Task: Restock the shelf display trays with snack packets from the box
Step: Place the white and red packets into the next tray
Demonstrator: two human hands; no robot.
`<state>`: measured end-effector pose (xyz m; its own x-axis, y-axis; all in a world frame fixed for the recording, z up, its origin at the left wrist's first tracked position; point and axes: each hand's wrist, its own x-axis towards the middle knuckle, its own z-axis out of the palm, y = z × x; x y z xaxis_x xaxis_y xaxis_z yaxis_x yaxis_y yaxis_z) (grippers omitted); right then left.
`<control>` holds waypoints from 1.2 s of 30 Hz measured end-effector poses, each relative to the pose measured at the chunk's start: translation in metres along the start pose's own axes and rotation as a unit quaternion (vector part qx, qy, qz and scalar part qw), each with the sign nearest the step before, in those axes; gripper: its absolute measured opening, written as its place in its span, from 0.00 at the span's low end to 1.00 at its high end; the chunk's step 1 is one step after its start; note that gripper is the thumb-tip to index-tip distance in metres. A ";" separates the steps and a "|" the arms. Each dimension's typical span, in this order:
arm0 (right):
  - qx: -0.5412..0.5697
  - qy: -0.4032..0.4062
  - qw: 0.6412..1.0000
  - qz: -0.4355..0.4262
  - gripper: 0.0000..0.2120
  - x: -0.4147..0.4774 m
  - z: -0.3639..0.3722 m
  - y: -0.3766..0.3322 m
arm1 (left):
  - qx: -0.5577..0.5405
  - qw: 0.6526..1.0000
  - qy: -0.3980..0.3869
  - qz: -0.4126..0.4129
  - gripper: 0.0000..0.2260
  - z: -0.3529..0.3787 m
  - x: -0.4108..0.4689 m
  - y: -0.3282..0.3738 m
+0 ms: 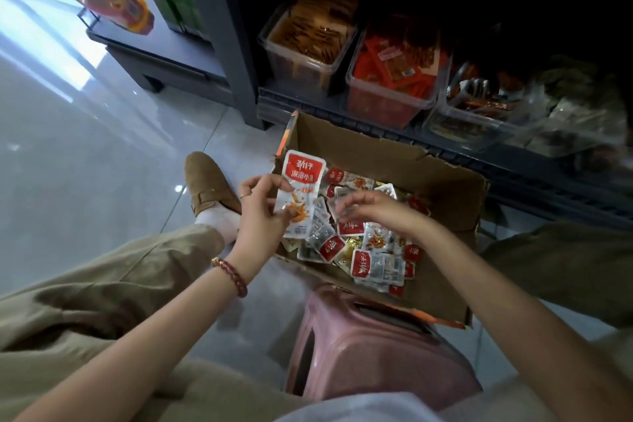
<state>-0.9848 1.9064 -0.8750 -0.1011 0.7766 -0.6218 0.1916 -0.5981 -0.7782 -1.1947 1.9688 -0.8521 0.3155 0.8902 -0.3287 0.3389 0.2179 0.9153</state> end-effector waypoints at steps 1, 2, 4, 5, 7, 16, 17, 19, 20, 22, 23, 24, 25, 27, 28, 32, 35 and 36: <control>-0.095 0.005 0.994 0.050 0.10 0.005 -0.004 0.015 | -0.009 1.000 -0.011 -0.016 0.21 -0.001 0.000 -0.001; -0.204 -0.013 0.972 0.116 0.11 0.010 -0.007 0.034 | -0.023 0.999 -0.022 -0.027 0.21 -0.002 -0.001 -0.001; -0.388 -0.080 0.888 0.233 0.15 0.015 -0.005 0.073 | -0.044 0.997 -0.040 -0.046 0.22 -0.004 -0.002 -0.002; -0.441 -0.103 0.849 0.272 0.21 0.015 -0.002 0.089 | -0.050 0.996 -0.047 -0.061 0.23 -0.004 -0.002 -0.002; -0.453 -0.113 0.827 0.313 0.30 0.013 0.006 0.112 | -0.062 0.992 -0.063 -0.085 0.24 -0.004 -0.004 0.000; -0.429 -0.064 0.852 0.293 0.27 -0.001 0.012 0.122 | -0.042 0.990 -0.079 -0.105 0.25 -0.008 -0.008 0.006; -0.420 -0.064 0.864 0.269 0.21 -0.005 0.008 0.110 | -0.049 0.990 -0.078 -0.111 0.24 -0.008 -0.008 0.007; -0.399 -0.038 0.891 0.212 0.13 -0.014 -0.005 0.085 | -0.054 0.989 -0.071 -0.117 0.23 -0.006 -0.007 0.008; -0.393 -0.010 0.903 0.174 0.12 -0.019 -0.011 0.071 | -0.054 0.989 -0.068 -0.120 0.22 -0.005 -0.006 0.009; -0.373 0.073 0.921 0.084 0.10 -0.028 -0.018 0.046 | -0.052 0.989 -0.062 -0.124 0.21 -0.002 -0.006 0.012; -0.357 0.126 0.925 0.045 0.11 -0.033 -0.018 0.034 | -0.056 0.989 -0.061 -0.125 0.21 0.001 -0.007 0.014; -0.331 0.178 0.927 0.009 0.13 -0.041 -0.016 0.019 | -0.061 0.988 -0.061 -0.129 0.21 0.003 -0.006 0.016; -0.299 0.218 0.929 -0.025 0.14 -0.048 -0.013 0.003 | -0.065 0.987 -0.062 -0.131 0.21 0.006 -0.007 0.020; -0.258 0.252 0.929 -0.088 0.17 -0.065 -0.002 -0.029 | -0.075 0.987 -0.077 -0.118 0.19 0.014 -0.010 0.032; -0.258 0.251 0.926 -0.109 0.18 -0.072 0.003 -0.043 | -0.077 0.988 -0.089 -0.101 0.17 0.019 -0.011 0.038; -0.309 0.245 0.905 -0.160 0.19 -0.090 0.022 -0.077 | -0.091 0.984 -0.146 -0.053 0.16 0.043 -0.013 0.065; -0.375 0.262 0.869 -0.189 0.22 -0.093 0.029 -0.082 | -0.187 0.963 -0.174 -0.086 0.22 0.058 -0.009 0.083; -0.370 0.265 0.867 -0.201 0.20 -0.094 0.031 -0.082 | -0.210 0.959 -0.173 -0.086 0.22 0.061 -0.007 0.089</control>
<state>-1.0210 1.8763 -0.7548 0.1199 0.9923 -0.0319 0.8392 -0.1185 -0.5308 -1.1126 1.9572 -0.7821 0.5867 0.6568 -0.4737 0.0490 0.5551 0.8303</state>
